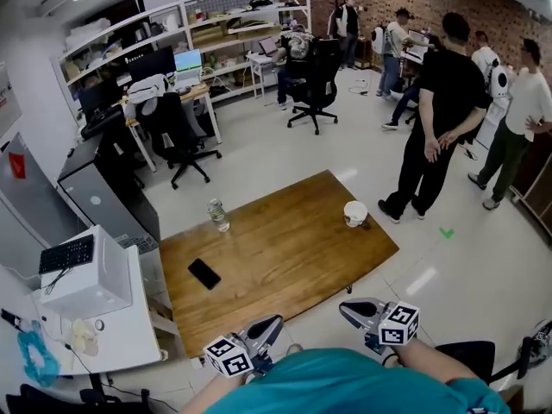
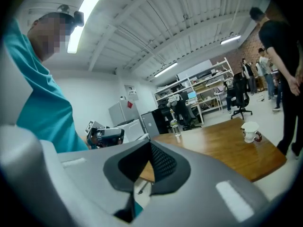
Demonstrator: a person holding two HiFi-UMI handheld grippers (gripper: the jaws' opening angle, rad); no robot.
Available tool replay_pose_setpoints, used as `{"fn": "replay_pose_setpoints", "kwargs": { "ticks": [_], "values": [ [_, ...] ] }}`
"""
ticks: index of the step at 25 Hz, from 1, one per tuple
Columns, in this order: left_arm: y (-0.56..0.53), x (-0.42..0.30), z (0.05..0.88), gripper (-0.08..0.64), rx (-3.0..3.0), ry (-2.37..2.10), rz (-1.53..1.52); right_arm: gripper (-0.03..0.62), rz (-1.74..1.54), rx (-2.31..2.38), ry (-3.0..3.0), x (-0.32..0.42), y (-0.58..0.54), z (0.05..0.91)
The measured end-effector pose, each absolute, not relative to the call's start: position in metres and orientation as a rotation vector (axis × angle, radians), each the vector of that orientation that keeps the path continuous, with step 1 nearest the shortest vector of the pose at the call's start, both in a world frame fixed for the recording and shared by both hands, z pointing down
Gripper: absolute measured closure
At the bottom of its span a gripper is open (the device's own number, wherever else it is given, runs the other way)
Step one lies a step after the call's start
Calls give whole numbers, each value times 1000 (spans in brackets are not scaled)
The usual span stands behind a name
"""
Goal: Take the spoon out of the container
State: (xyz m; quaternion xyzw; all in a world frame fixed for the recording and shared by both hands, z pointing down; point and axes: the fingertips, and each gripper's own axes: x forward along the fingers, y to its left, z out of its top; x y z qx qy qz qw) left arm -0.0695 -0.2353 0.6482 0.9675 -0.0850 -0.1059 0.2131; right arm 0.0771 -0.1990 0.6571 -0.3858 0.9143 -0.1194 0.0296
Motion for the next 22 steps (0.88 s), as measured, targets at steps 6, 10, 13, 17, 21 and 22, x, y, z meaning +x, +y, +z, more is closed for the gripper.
{"fn": "replay_pose_setpoints", "kwargs": {
  "ticks": [6,10,13,17,21,22],
  "values": [
    [-357,-50,669,560,2701,-82,-253,591,-374,-1352,2746,103,-309,668],
    [-400,-21,677,560,2677,-69,-208,591,-383,-1385,2720,134,-342,666],
    [-412,11,677,560,2664,-97,-180,591,-419,-1383,2695,176,-352,668],
    [-412,80,679,560,2659,-188,-153,591,-406,-1307,2728,249,-351,671],
    [-410,169,686,560,2630,-339,-109,591,-398,-1150,2772,336,-345,667],
    [-411,192,689,559,2616,-372,-97,591,-405,-1112,2786,358,-344,667]
  ]
}}
